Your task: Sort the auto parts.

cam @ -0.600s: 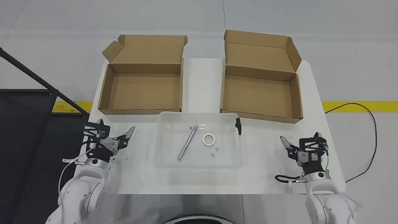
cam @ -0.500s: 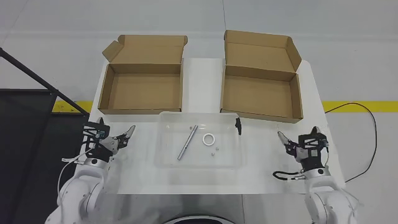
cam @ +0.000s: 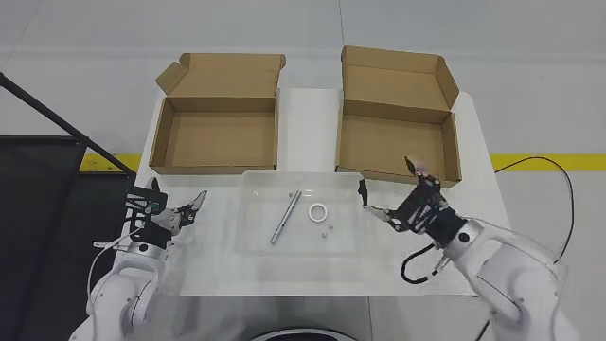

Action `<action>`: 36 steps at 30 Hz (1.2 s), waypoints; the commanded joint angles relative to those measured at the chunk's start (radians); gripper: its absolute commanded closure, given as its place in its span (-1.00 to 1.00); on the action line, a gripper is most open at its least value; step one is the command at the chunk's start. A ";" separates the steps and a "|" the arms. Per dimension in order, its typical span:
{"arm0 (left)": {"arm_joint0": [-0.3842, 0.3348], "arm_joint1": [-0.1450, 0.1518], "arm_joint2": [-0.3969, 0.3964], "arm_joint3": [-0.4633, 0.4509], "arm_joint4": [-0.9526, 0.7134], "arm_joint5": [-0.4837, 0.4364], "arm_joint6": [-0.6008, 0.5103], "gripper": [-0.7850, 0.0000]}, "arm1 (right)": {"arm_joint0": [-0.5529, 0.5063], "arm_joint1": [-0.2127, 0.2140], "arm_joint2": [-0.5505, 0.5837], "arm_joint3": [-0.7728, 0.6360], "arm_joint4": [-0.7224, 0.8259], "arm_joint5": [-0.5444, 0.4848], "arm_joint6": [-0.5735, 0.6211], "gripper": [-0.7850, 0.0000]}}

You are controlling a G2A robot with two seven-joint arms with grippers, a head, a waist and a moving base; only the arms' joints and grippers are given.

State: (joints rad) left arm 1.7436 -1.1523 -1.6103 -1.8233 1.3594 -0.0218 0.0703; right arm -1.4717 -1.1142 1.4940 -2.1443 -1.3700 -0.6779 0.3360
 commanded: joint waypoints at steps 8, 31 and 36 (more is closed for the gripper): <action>0.000 0.000 0.000 0.000 0.000 0.000 0.000 -1.00 | 0.066 0.005 -0.086 -0.003 0.038 -0.158 0.088 -1.00; 0.000 0.000 0.000 0.000 0.000 0.000 0.000 -1.00 | 0.333 -0.033 -0.423 0.164 -0.005 -0.074 0.421 -0.84; 0.000 0.000 0.000 0.000 0.000 0.000 0.000 -1.00 | 0.394 -0.037 -0.456 0.254 0.080 -0.135 0.491 -0.42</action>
State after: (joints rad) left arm 1.7436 -1.1523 -1.6103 -1.8233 1.3594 -0.0219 0.0703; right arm -1.0901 -1.1507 1.0455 -1.9110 -1.3180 -0.7909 0.8057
